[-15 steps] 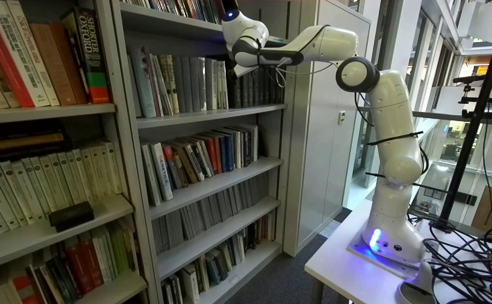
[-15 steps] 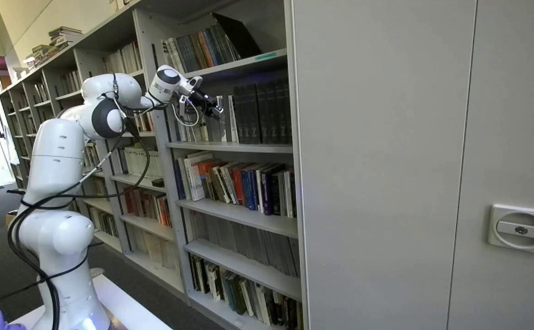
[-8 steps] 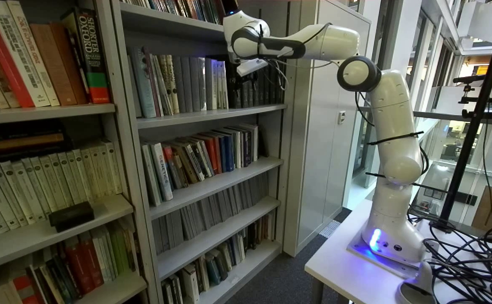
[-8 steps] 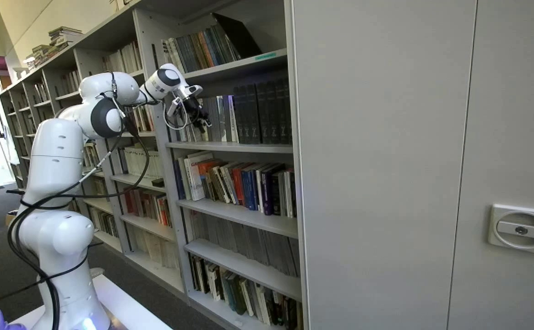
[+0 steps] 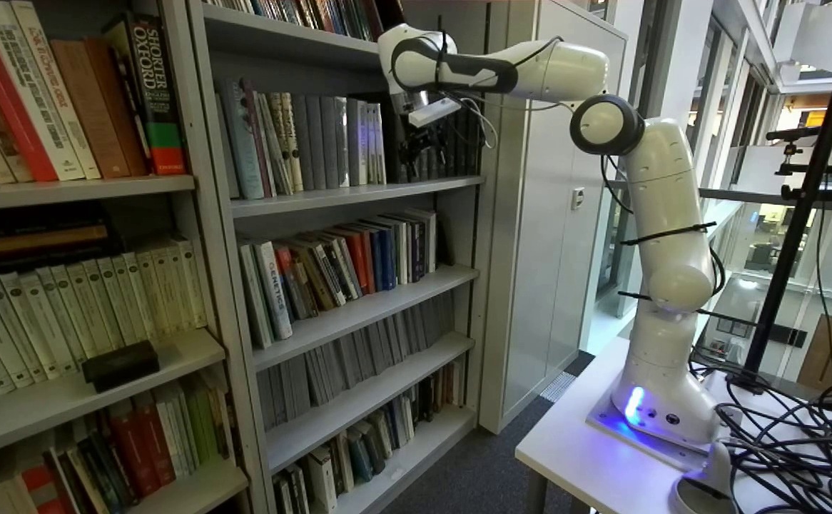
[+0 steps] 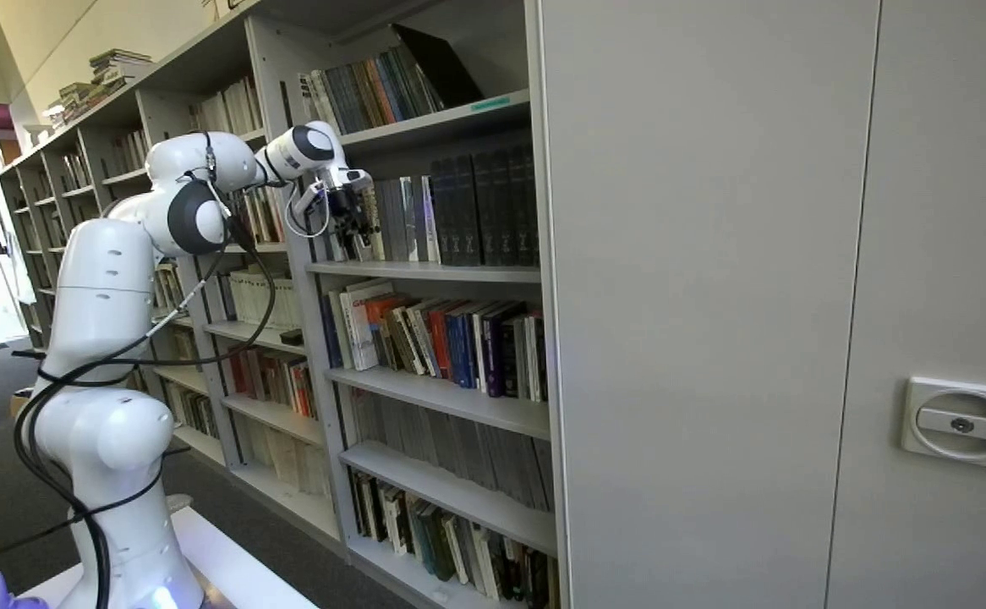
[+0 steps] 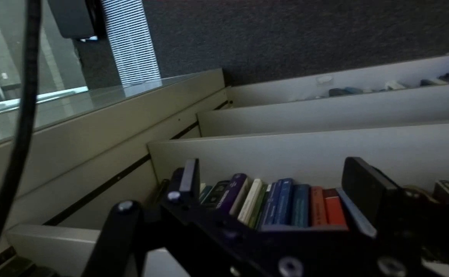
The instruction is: Remove the fifth book from the left of the second shelf of the cabinet on the right and put it before the big grey books on the same shelf
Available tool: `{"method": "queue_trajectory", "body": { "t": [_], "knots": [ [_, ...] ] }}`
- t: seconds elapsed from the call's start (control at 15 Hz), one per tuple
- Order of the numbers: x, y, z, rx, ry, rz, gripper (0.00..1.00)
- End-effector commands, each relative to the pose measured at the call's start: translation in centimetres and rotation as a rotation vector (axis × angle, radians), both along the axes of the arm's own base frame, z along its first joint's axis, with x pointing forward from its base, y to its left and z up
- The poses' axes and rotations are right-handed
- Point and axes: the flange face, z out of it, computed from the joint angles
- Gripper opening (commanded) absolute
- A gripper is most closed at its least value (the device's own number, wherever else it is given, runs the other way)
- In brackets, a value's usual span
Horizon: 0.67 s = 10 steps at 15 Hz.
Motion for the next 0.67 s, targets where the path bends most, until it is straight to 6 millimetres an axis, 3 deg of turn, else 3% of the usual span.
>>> {"method": "queue_trajectory", "body": {
  "t": [0.0,0.6],
  "knots": [
    [0.0,0.3,0.24,0.021,-0.009,0.005,1.0],
    [-0.17,0.72,0.99,0.035,-0.03,0.015,1.0]
  ]
}}
